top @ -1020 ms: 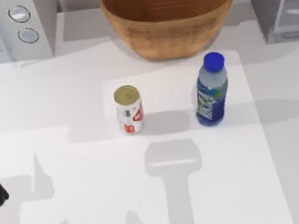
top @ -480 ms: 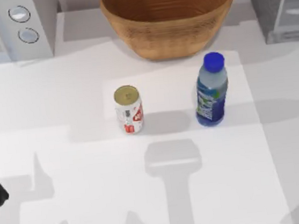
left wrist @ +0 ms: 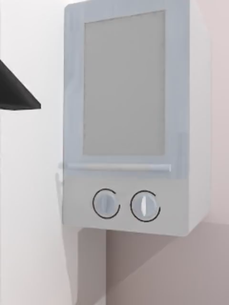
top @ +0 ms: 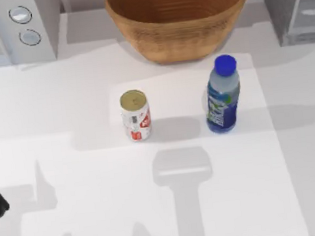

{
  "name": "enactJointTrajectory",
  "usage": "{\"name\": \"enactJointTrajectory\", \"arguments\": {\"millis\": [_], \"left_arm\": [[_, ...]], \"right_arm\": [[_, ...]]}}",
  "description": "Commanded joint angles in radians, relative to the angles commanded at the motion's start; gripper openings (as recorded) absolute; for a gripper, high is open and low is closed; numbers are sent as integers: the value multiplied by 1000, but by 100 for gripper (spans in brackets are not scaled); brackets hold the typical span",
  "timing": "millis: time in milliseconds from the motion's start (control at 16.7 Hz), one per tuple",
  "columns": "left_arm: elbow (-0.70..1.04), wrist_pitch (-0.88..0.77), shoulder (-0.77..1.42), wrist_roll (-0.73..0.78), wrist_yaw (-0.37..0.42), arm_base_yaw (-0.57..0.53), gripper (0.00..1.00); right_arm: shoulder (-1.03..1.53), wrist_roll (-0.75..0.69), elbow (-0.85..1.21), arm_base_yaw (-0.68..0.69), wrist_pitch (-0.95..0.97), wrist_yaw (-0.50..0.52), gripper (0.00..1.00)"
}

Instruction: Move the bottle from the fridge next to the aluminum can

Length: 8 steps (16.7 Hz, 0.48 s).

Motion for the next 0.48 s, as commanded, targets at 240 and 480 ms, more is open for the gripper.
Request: {"name": "enactJointTrajectory", "arguments": {"millis": [240, 480], "left_arm": [[0, 0, 0, 0, 0, 0, 100], [0, 0, 0, 0, 0, 0, 100]], "right_arm": [[140, -137, 37, -131, 34, -72, 100], [148, -145, 40, -138, 37, -77, 100]]}}
